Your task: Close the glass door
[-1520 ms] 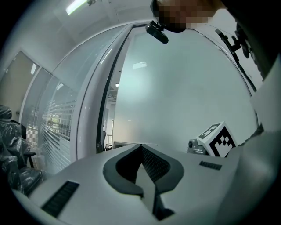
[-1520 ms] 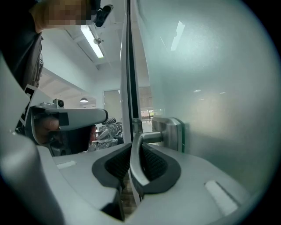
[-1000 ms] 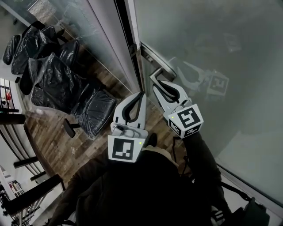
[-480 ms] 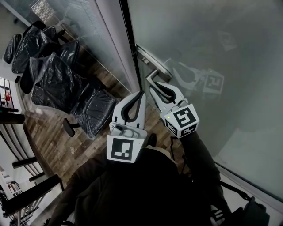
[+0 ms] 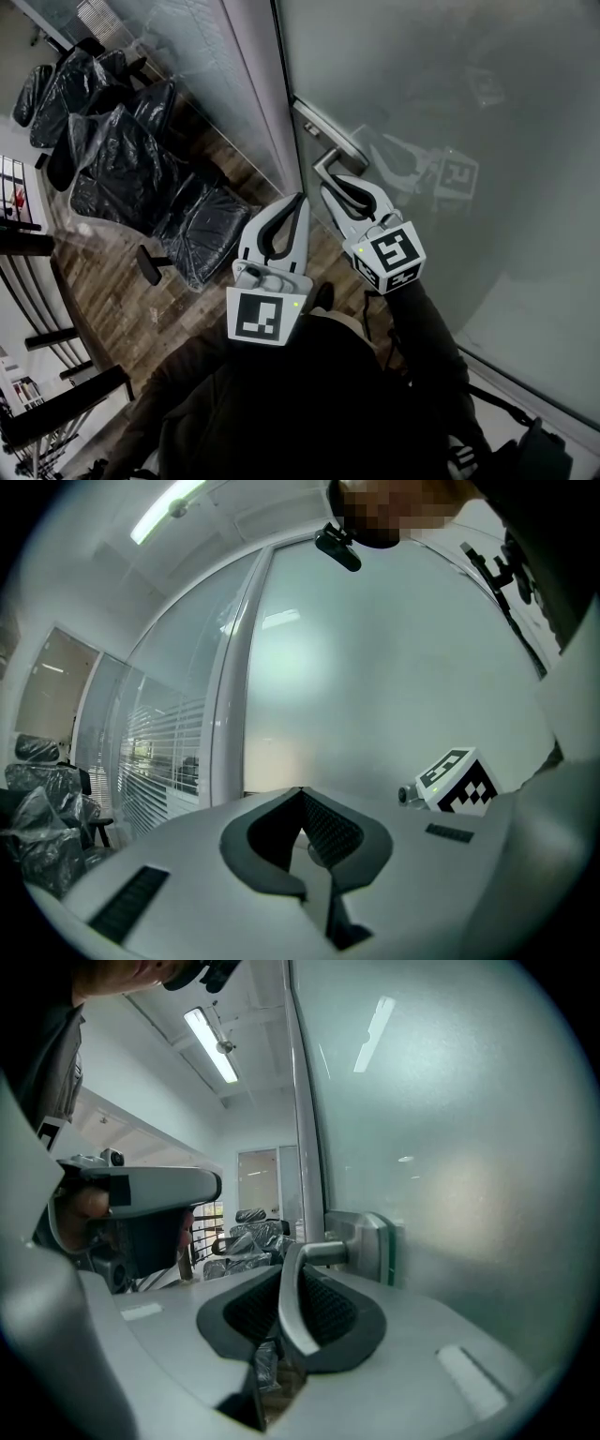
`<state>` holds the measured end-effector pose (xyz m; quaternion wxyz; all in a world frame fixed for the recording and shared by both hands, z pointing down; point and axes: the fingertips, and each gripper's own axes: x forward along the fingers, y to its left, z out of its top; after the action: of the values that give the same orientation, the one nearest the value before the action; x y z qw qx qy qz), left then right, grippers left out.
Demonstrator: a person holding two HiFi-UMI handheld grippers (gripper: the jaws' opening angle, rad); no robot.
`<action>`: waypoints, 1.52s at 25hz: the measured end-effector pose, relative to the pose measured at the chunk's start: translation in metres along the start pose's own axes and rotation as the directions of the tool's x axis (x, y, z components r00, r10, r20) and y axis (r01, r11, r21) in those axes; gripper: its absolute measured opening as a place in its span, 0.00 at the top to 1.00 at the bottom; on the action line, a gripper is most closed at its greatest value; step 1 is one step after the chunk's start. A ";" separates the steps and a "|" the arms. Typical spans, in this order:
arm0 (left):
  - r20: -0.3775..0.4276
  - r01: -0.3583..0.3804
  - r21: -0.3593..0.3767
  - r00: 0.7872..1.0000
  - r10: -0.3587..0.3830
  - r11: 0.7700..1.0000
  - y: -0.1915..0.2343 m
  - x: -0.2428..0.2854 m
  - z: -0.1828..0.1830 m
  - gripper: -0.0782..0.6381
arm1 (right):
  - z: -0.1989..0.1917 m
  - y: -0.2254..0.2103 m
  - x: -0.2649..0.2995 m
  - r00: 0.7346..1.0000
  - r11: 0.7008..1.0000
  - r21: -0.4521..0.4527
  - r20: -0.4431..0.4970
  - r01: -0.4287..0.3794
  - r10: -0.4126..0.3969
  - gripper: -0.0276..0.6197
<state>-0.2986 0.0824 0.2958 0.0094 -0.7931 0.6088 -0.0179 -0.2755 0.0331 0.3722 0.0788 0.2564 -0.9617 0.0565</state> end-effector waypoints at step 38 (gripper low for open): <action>0.075 -0.007 -0.010 0.997 0.007 1.000 0.011 -0.038 0.021 0.90 | 0.056 0.053 -0.055 0.983 1.000 0.008 0.181 0.024 -0.025 0.95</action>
<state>-0.3182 0.1164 0.2736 0.0284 -0.7911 0.6108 0.0149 -0.2620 0.0974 0.3036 -0.0093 0.2724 -0.9615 0.0349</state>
